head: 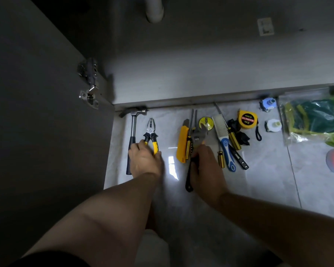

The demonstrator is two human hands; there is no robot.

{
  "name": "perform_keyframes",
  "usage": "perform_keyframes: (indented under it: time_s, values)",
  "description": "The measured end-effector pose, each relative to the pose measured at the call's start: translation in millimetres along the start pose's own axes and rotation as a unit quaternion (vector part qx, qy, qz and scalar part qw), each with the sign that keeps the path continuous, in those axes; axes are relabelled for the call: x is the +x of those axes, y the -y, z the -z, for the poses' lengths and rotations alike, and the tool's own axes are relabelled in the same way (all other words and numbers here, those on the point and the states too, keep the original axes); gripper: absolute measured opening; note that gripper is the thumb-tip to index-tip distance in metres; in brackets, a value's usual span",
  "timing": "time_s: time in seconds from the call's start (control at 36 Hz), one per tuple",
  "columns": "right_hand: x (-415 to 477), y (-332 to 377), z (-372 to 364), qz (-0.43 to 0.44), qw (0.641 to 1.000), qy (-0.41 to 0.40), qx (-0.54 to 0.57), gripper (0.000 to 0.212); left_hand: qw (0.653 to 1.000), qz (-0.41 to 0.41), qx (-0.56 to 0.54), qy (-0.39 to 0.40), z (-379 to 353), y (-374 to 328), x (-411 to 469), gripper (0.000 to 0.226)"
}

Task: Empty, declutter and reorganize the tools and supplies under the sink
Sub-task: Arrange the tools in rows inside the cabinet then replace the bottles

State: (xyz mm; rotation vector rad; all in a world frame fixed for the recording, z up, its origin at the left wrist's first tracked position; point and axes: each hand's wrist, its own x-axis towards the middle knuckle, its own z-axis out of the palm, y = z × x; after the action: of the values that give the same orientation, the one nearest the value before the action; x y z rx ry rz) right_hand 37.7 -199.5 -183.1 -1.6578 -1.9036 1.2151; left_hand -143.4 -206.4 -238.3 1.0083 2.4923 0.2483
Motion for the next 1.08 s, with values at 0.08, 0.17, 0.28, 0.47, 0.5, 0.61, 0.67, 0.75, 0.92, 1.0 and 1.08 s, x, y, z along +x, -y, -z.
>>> perform_keyframes:
  time_s: [0.08, 0.17, 0.28, 0.47, 0.5, 0.61, 0.67, 0.75, 0.92, 1.0, 1.08]
  values:
    - [27.7, 13.9, -4.2, 0.018, 0.999, 0.04, 0.015, 0.02, 1.0, 0.005, 0.001, -0.002, 0.2, 0.9, -0.3, 0.061]
    - [53.0, 22.8, -14.7, 0.01, 0.997, 0.074, 0.021, 0.024, 1.0, 0.005, 0.001, 0.0, 0.4, 1.3, 1.1, 0.061]
    - [80.3, 28.9, -33.5, -0.002, 0.994, 0.111, 0.002, 0.028, 1.0, 0.002, -0.001, 0.002, 0.6, 2.3, 2.4, 0.058]
    - [95.6, 31.8, -62.5, -0.063, 0.99, 0.128, -0.001, 0.025, 1.0, 0.021, 0.005, 0.003, 3.6, 0.5, 10.9, 0.053]
    - [94.5, 30.6, -64.7, -0.061, 0.99, 0.124, -0.01, 0.023, 1.0, 0.021, 0.009, 0.003, 4.1, 0.6, 12.7, 0.055]
    - [88.1, 28.1, -69.4, -0.06, 0.99, 0.122, -0.048, 0.028, 1.0, 0.015, 0.016, 0.0, 3.8, 2.9, 13.6, 0.062]
    - [84.6, 28.9, -70.9, -0.049, 0.989, 0.126, -0.068, 0.032, 1.0, 0.017, 0.011, -0.004, 3.2, 2.9, 12.8, 0.064]
    - [78.3, 30.6, -72.9, -0.028, 0.986, 0.127, -0.101, 0.042, 1.0, 0.02, 0.007, 0.0, 3.4, 1.9, 13.0, 0.066]
    - [63.2, 28.4, -66.2, 0.019, 0.984, 0.116, -0.135, 0.047, 1.0, 0.019, 0.013, 0.005, 5.0, 0.8, 12.0, 0.064]
    - [58.7, 22.3, -51.7, 0.056, 0.984, 0.082, -0.146, 0.038, 1.0, 0.022, 0.017, 0.006, 5.3, -2.0, 10.3, 0.065]
    - [56.5, 9.5, -31.2, 0.077, 0.976, 0.014, -0.203, 0.04, 0.998, 0.02, 0.051, -0.014, 6.9, -8.3, 6.0, 0.062]
